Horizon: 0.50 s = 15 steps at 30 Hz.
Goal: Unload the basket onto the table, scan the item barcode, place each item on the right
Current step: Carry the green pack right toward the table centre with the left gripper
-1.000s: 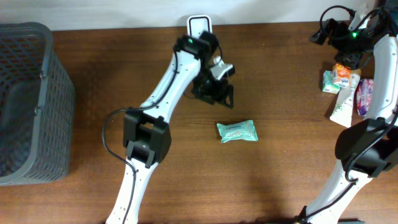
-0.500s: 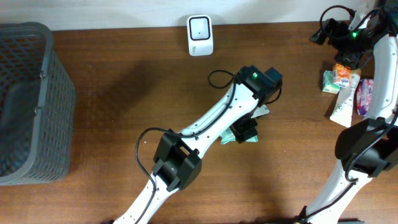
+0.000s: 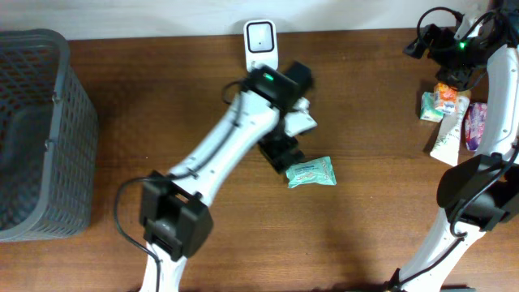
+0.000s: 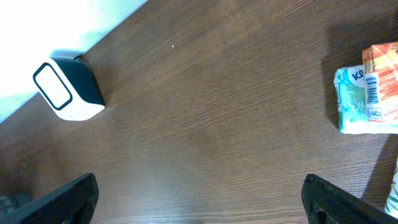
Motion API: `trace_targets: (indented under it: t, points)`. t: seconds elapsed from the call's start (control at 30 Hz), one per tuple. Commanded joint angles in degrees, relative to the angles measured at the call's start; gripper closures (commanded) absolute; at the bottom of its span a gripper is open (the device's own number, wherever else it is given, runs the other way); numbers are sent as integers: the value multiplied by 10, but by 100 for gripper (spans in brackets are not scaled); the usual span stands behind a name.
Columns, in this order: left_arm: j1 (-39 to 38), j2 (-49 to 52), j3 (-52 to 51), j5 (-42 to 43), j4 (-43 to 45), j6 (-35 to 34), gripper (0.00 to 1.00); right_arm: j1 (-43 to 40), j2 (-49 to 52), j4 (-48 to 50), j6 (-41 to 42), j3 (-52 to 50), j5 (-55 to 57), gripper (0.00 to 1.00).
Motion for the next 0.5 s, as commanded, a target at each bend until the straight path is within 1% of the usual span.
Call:
trace_targets:
  t: [0.0,0.03,0.07,0.13,0.17,0.2,0.23,0.27,0.33,0.4,0.43,0.47]
  points:
    - [83,-57,1,177,-7,97,1,3,4,0,-2,2,-3,1]
    - [102,-60,1,254,-25,168,1,3,4,0,-2,2,-3,1]
    - [114,-60,1,283,-45,209,1,3,4,0,-2,2,-3,1]
    - [139,-60,-2,276,-83,210,1,3,4,0,-2,2,-3,1]
    - [153,-61,-27,277,-86,209,1,3,4,0,-2,2,-3,1]
    - [158,-61,-78,276,-52,189,1,3,4,0,-2,2,-3,1]
    - [158,-61,-118,266,-12,154,1,3,4,0,-2,2,-3,1]
    - [155,-61,-149,233,31,110,1,3,4,0,-2,2,-3,1]
    - [131,-61,-174,120,96,11,1,3,4,0,-2,2,-3,1]
    - [78,-68,-174,93,119,14,1,3,4,0,-2,2,-3,1]
    - [22,-68,-179,38,133,14,1,3,4,0,-2,2,-3,1]
    - [-11,-68,-186,5,145,12,1,3,4,0,-2,2,-3,1]
